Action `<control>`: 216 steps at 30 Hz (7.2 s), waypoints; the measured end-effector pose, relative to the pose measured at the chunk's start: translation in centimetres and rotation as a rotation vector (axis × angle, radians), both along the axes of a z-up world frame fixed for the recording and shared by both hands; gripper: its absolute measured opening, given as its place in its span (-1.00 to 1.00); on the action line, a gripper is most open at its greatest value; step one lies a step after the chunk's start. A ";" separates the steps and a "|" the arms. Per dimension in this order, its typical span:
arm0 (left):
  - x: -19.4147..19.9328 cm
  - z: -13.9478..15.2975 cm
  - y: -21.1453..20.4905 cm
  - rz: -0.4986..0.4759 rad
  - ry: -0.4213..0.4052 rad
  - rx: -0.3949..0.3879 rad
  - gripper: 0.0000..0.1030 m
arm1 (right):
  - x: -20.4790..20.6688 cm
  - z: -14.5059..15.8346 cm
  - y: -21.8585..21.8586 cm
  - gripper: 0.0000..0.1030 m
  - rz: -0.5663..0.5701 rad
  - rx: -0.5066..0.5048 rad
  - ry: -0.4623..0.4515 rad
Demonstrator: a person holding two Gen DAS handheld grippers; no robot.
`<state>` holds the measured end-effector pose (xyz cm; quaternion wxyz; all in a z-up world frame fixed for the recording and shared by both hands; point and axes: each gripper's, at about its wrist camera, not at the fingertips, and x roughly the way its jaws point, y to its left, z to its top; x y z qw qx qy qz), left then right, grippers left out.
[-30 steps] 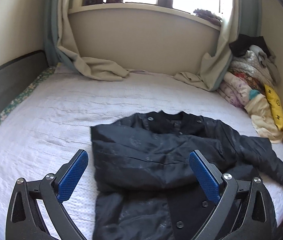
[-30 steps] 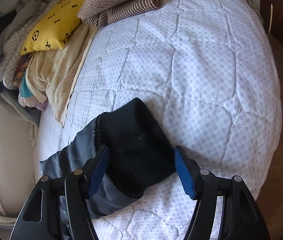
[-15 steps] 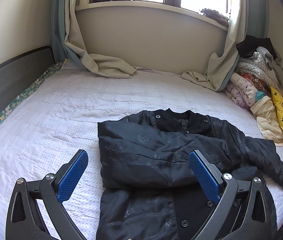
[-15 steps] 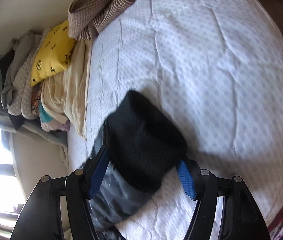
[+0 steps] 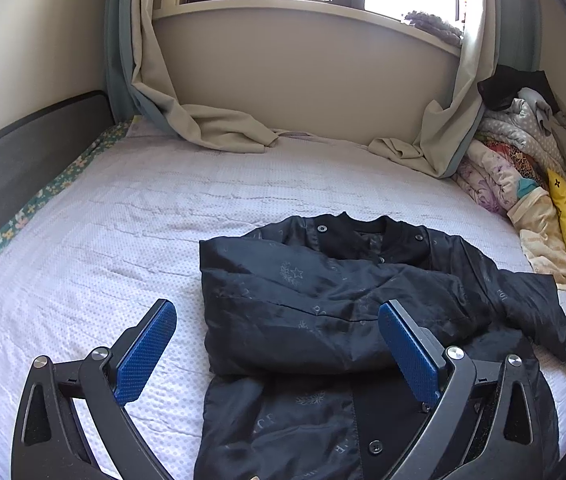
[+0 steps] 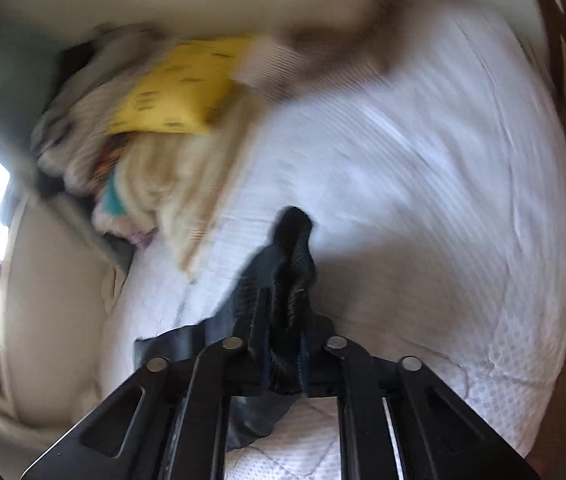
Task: Fold large clothes
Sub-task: 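Grasp the knit cuff with the right tool, then open and release it, then grasp the knit cuff of the folded sleeve with the left tool, then hold the knit cuff with the left tool and pull it across the jacket, then open the left tool to release the cuff and withdraw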
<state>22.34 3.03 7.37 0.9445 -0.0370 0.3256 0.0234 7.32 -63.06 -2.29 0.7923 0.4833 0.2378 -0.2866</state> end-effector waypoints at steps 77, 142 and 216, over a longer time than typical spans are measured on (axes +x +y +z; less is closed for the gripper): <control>2.6 -5.8 1.8 -0.152 0.319 -0.262 -0.83 | 16.1 4.6 28.6 0.24 0.934 -0.135 -0.044; 5.9 -14.9 -4.4 -0.193 0.326 0.053 0.65 | 27.1 -6.0 30.6 0.26 1.046 -0.470 0.368; 5.9 -12.1 4.5 0.084 0.379 -0.073 0.70 | 19.8 -8.1 28.4 0.64 1.011 -0.516 0.344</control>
